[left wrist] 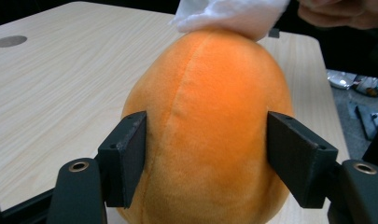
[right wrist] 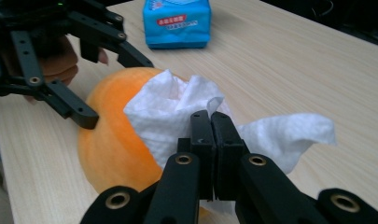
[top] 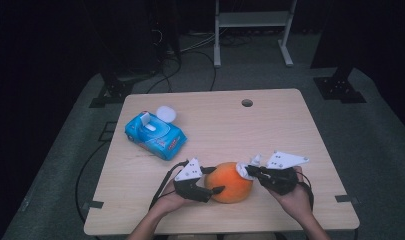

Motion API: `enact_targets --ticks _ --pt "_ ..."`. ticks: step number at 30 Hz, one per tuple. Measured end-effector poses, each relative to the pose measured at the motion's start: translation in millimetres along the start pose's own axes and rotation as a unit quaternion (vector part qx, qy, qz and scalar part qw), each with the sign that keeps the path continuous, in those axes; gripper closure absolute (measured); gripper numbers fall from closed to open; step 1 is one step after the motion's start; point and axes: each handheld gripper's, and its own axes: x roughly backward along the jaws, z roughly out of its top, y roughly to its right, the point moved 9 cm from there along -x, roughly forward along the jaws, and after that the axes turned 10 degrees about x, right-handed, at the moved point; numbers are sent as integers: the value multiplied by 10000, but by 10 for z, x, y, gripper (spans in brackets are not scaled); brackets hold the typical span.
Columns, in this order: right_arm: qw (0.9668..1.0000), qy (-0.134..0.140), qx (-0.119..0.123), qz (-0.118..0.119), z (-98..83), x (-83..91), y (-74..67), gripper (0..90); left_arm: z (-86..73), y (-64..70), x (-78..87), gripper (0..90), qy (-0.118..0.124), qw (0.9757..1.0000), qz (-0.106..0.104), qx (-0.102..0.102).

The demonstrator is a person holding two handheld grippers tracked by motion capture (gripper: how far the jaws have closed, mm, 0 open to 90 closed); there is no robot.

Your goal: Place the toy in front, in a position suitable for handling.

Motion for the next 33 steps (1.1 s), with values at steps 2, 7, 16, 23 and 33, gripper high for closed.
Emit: enact_targets --ticks 2,7,16,23,33 --pt "10000 5 -31 -46 -7 19 25 880 6 6 -8 309 -10 10000 24 -7" --pt "9999 80 150 -3 90 11 -85 879 -7 -2 3 309 -21 10000 23 21" --pt "9999 148 45 -19 122 38 -67 881 13 24 -19 309 -8 10000 51 80" --pt "9998 -112 103 -119 16 -5 -9 880 18 26 -17 309 -15 9999 49 160" --pt "9998 57 194 53 148 -24 -139 879 26 44 -22 308 -20 9998 48 206"
